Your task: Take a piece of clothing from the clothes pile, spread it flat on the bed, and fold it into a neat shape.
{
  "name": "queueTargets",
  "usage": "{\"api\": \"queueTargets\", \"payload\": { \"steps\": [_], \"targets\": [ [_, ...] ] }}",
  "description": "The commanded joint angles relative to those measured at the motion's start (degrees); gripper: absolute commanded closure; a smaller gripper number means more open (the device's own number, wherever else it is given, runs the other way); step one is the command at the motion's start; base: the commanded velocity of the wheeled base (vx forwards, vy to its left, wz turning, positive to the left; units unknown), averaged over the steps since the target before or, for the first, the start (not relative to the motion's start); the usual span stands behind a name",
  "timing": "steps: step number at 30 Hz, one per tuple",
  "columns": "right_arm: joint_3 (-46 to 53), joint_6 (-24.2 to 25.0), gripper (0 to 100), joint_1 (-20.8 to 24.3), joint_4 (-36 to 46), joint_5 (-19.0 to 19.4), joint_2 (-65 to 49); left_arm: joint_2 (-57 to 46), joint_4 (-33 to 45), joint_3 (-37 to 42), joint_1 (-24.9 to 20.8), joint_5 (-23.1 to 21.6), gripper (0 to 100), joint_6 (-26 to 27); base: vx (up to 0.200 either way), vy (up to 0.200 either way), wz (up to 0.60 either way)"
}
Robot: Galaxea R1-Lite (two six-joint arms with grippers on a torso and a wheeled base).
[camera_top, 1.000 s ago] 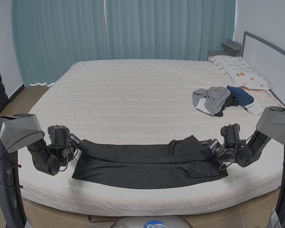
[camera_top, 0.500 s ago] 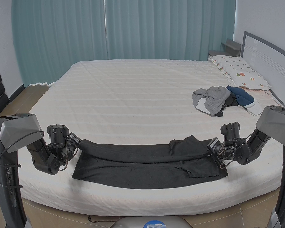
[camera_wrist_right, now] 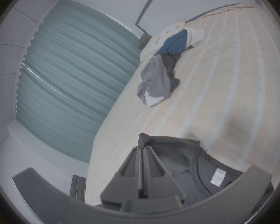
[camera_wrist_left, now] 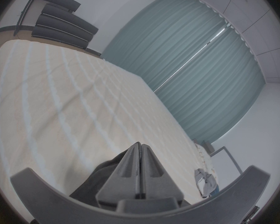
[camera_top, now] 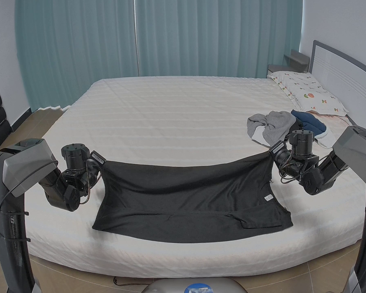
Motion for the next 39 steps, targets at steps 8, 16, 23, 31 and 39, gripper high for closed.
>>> {"api": "queueTargets", "payload": {
  "steps": [8,16,23,31,39],
  "targets": [
    [8.8,-2.9,100,0.6,-2.8,-0.2,1.7,4.8,-10.8,7.5,-0.2,-0.2,100,3.9,0.0,0.0,0.0],
    [17.5,-7.5,100,0.6,-5.8,1.0,1.9,5.2,-12.2,15.3,-0.2,-0.4,100,9.4,0.0,0.0,0.0],
    [19.1,-9.1,100,0.5,-6.3,1.7,3.8,5.6,-12.0,18.6,-0.4,-0.6,100,14.1,0.0,0.0,0.0],
    [18.6,-10.2,100,0.1,-6.4,1.7,5.3,5.2,-12.3,22.5,-0.3,-0.6,100,17.3,0.0,0.0,0.0],
    [18.2,-10.2,100,-2.4,-6.3,2.4,2.7,2.4,-12.3,22.8,-0.3,-0.6,100,17.0,0.0,0.0,0.0]
  ]
}}
